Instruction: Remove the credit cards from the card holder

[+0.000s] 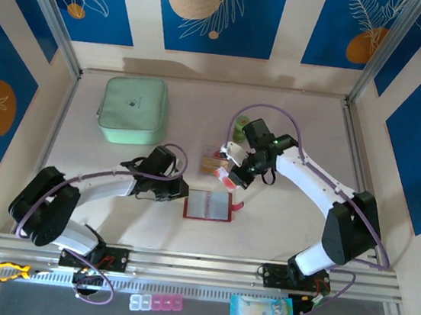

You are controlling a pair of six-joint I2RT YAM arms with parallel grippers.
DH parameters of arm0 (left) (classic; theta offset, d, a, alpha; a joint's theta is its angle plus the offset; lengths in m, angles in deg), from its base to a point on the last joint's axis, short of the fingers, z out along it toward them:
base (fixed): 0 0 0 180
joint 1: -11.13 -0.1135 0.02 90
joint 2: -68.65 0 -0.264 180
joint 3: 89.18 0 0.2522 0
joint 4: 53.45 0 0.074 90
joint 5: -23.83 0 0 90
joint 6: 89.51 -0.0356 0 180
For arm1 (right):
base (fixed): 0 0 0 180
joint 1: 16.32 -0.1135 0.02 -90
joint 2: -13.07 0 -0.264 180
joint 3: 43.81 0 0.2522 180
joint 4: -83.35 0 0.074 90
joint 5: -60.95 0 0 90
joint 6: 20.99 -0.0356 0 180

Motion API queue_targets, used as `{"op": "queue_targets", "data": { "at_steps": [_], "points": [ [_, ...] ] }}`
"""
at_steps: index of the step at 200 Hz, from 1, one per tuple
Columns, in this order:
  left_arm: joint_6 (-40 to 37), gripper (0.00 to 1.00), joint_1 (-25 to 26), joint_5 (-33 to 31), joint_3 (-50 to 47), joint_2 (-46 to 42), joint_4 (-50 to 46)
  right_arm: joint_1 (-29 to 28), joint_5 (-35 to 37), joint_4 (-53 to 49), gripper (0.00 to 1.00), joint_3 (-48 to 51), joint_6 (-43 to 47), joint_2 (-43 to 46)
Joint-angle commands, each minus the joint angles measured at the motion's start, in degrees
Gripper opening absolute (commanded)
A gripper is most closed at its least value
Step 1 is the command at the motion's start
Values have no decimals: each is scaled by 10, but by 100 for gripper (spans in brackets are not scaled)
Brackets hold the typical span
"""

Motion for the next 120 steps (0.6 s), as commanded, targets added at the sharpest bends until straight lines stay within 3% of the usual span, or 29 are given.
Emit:
{"op": "queue_targets", "data": {
  "at_steps": [1, 120],
  "points": [
    [-15, 15, -19, -14, -19, -28, -33, 14, -1, -58, 0, -57, 111, -32],
    [-15, 16, -58, -25, -45, -101, -89, 55, -14, -147, 3, -350, 209, -244]
  ]
}}
